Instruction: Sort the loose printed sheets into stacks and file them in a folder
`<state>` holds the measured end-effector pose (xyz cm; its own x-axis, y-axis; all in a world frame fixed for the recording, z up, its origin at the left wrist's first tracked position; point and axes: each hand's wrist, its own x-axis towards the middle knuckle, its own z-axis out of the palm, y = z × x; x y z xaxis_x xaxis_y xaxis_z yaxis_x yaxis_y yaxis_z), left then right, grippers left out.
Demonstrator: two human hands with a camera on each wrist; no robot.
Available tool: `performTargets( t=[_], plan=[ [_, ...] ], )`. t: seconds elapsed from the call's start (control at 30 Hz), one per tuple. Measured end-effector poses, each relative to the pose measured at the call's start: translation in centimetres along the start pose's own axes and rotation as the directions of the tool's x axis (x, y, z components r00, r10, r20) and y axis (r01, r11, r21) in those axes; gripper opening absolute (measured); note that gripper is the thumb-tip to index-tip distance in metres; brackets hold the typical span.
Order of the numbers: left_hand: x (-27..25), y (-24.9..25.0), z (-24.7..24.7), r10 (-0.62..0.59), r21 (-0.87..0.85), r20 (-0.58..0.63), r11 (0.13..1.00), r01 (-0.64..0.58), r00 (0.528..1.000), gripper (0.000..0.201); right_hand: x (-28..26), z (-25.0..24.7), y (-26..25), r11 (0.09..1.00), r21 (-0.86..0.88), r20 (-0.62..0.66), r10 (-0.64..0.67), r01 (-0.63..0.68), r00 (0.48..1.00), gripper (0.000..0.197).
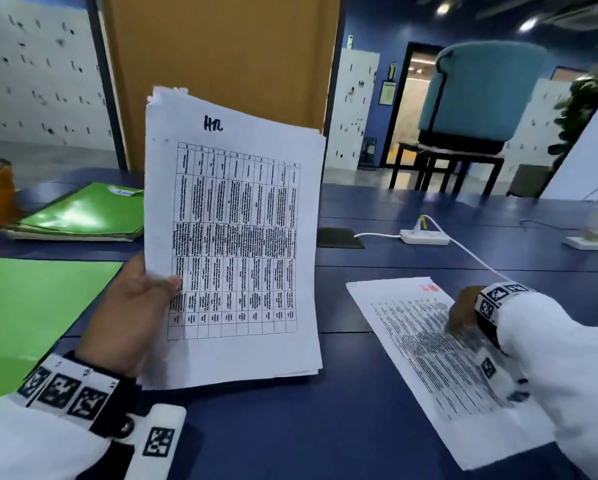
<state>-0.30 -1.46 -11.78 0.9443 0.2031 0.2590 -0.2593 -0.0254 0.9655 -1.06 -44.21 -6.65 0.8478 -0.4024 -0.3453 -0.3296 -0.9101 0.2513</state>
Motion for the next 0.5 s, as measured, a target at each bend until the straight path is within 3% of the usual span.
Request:
performTargets(
  t=[0.13,0.37,0.43,0.5],
  plan=[
    [0.0,0.1,-0.1,0.013,-0.083,0.020,0.996,-0.012,1.000,0.034,0.7,0.2,-0.2,0.999,-0.011,0.030,-0.045,0.045,0.999,0.049],
    [0.7,0.3,-0.8,-0.050,-0.186,-0.048,0.982,0.040,0.998,0.036,3.6,1.5,0.6,0.972,0.235,-0.169,0.060,-0.019,0.984,0.056],
    [1.2,-0.2,-1.3,-0.084,-0.186,-0.076,0.980,0.069,0.994,0.031,3.4,0.1,0.4,0.904,0.420,-0.286,0.057,0.072,0.956,0.056],
    [1.4,-0.4,-1.8,-0.099,-0.158,-0.094,0.984,0.083,0.991,0.027,1.3,-2.2,-0.3,0.794,0.548,-0.420,-0.010,0.262,0.908,0.031]
  ],
)
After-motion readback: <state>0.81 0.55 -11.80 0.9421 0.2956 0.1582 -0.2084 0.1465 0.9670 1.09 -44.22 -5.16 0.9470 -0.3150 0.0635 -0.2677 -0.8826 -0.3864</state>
